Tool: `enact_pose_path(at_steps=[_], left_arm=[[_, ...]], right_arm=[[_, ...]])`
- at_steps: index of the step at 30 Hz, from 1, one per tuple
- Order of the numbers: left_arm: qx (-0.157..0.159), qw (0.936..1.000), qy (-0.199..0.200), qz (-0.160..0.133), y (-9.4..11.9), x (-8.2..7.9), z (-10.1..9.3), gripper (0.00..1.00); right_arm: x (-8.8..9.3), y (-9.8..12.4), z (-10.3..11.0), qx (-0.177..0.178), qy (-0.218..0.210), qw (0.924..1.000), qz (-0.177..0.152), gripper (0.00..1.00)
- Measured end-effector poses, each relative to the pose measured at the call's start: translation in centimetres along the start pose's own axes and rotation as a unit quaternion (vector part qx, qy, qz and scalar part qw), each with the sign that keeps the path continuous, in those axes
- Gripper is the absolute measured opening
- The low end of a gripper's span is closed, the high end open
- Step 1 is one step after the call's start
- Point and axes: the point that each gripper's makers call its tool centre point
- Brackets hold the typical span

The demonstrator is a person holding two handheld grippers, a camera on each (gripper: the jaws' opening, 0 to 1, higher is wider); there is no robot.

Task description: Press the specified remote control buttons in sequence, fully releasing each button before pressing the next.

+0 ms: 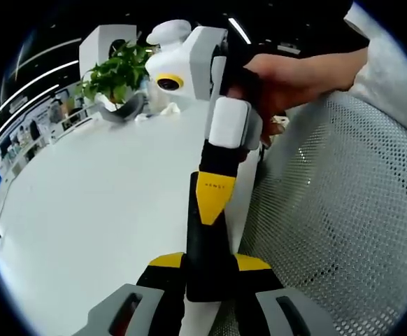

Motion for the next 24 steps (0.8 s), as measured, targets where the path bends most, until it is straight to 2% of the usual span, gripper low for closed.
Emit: enact_pose_path(at_steps=[5, 6, 7, 15, 20, 24], left_arm=[[0.0, 1.0, 0.001, 0.0, 0.02, -0.02, -0.01, 0.25], [0.0, 1.0, 0.001, 0.0, 0.02, -0.02, -0.01, 0.25], [0.0, 1.0, 0.001, -0.001, 0.03, -0.02, -0.01, 0.25], [0.0, 1.0, 0.004, -0.001, 0.04, 0.04, 0.07, 0.25], [0.001, 1.0, 0.008, -0.003, 0.04, 0.04, 0.11, 0.25], [0.0, 1.0, 0.006, -0.002, 0.09, 0.02, 0.08, 0.25]], right_arm=[[-0.17, -0.01, 0.18, -0.011, -0.012, 0.9999, -0.005, 0.0], [-0.03, -0.06, -0.34, 0.007, -0.004, 1.0, -0.001, 0.0], [-0.13, -0.05, 0.24, -0.001, -0.003, 1.0, -0.004, 0.0], [-0.06, -0.04, 0.01, 0.011, 0.029, 0.9995, -0.01, 0.0], [-0.05, -0.27, 0.12, 0.031, 0.062, 0.9976, -0.006, 0.0], [-0.05, -0.19, -0.05, 0.022, 0.055, 0.9982, -0.008, 0.0]])
Point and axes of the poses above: the point that each gripper's makers call its tool centre point, and the gripper's own axes: y roughly backward along the fingers, z roughly to its left, x roughly out of its underside, and after that the axes turned 1 degree about -x, right-handed
